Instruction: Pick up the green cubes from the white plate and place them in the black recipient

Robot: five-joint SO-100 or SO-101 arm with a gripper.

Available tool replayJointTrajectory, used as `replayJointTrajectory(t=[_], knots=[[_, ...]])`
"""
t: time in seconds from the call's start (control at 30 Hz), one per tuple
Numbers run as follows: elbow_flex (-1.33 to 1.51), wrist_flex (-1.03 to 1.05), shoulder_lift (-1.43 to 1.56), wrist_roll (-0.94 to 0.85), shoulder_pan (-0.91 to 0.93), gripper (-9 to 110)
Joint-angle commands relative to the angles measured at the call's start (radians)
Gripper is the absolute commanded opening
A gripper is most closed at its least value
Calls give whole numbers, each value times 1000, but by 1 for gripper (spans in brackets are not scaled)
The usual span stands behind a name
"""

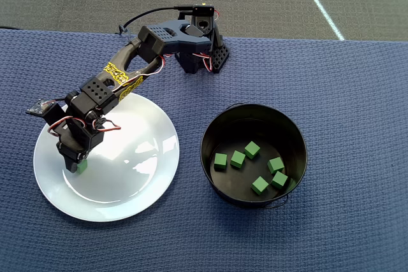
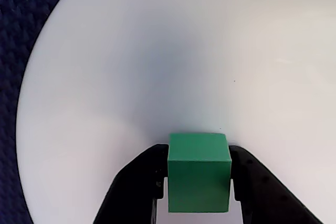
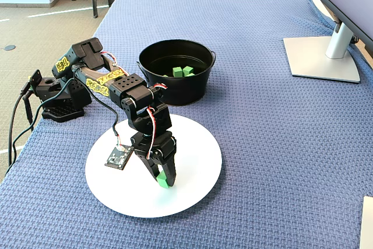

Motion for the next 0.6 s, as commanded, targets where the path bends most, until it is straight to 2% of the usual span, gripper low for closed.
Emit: replayJointTrajectory(t=[0.0,0.17,0.3,0.43,0.57], knots=[[-64,31,186,17,29,0],[31,55,503,78,60,0],[212,86,761,129,-25,0],[523,84,1019,216,-224,0],[838,64,1227,313,-535,0]])
